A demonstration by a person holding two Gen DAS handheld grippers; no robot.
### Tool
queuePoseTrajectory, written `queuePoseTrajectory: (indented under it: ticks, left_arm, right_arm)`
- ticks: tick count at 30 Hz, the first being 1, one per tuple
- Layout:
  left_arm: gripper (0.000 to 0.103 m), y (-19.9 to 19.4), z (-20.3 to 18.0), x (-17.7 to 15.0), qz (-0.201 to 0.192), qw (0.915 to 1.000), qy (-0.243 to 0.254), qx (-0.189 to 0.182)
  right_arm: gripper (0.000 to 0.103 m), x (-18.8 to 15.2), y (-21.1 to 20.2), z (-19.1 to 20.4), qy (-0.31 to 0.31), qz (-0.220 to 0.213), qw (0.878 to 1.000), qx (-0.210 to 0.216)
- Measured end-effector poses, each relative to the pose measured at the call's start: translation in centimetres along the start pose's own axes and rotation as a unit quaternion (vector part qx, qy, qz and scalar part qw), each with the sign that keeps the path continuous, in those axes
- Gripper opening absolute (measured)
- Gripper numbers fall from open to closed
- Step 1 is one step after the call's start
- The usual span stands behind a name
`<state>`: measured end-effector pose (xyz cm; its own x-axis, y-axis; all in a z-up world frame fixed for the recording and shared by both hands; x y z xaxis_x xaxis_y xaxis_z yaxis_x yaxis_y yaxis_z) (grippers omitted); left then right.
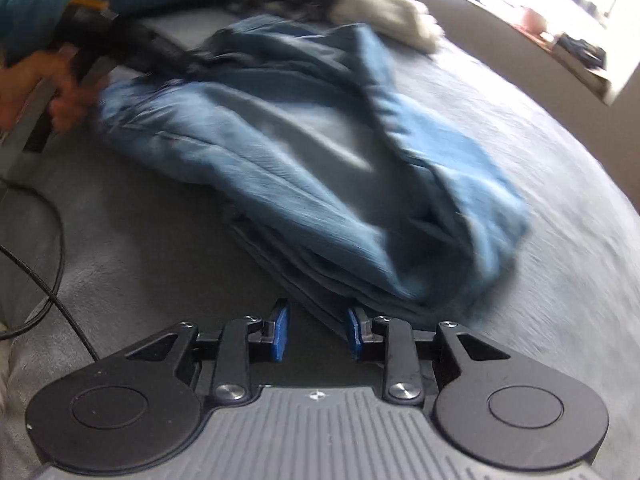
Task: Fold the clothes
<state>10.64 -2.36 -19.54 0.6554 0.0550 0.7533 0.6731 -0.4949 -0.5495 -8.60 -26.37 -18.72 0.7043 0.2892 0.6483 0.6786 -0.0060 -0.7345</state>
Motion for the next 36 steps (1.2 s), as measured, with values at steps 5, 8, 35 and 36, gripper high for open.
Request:
queuePoseTrajectory:
  ticks: [5,8,35,36]
  left_arm:
    - [0.022,0.0,0.0,0.0,0.0,1.0,0.004,-0.002]
    - [0.022,0.0,0.0,0.0,-0.001,1.0,0.006,-0.002]
    - [0.022,0.1,-0.5,0.1,0.004,0.9997,0.025,0.005]
    - [0.022,0.1,-0.5,0.1,0.005,0.9996,0.026,0.006]
  right_arm:
    - [0.035,0.4,2.1,1.0,-0.041,-0.012,0.999,-0.007]
    - [0.011,0.4,1.7,0.8,-0.065,-0.019,0.997,-0.037]
    - [0.003,0.1,-10.8,-27.2,-0.067,0.009,0.895,-0.441]
    - [0.003,-1.0,-10.8,-28.1,-0.037,0.017,0.897,-0.44]
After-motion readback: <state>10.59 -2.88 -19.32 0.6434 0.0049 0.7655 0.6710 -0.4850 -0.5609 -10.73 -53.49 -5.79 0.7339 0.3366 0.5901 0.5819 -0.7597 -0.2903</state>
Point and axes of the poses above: each gripper's, at about its wrist camera, not at the fingertips, and y roughly the way its jaws point, z to its left, x to its top, the point moved 7 cm from there along y, roughly the way its jaws point, and after that the axes turned 10 degrees about -z, right-handed, at the moved point
